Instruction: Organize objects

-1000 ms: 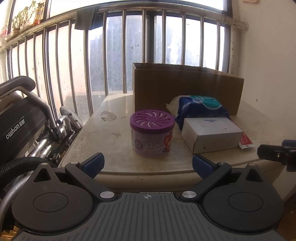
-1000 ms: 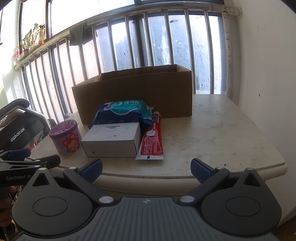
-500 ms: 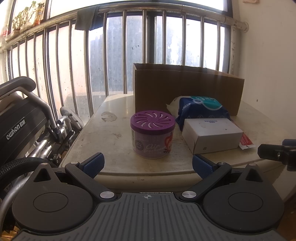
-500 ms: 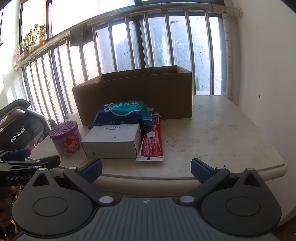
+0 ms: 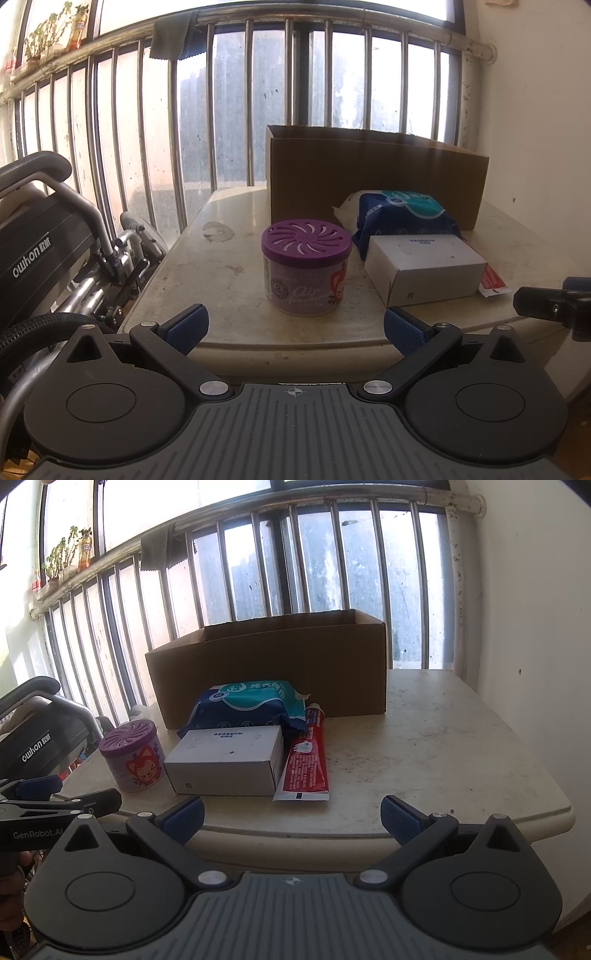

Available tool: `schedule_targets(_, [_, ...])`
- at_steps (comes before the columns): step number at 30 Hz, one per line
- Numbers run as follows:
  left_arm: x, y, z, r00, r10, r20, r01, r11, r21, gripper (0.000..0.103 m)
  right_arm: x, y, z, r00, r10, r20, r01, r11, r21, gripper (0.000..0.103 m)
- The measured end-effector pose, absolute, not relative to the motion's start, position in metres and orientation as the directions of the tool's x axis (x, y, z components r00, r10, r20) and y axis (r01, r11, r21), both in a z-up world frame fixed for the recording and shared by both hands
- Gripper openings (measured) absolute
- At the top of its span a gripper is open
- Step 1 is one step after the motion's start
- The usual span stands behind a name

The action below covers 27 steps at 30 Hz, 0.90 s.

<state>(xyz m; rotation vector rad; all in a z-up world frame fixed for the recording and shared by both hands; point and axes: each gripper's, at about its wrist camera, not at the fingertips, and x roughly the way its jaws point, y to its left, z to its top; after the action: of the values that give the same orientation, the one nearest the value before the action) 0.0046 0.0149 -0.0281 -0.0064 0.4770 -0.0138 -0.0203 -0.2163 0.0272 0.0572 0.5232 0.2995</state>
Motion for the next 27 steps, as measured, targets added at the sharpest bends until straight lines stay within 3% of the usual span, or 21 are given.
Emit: schedule_targets(27, [0.0053,0.0161,-0.0280,0.888,-0.014,-0.460,0.011,1.000,-0.009,0.102,-0.0202,-0.2198,0.0268,0.827,0.295,-0.479,-0.261,0.956,0.137,0.103])
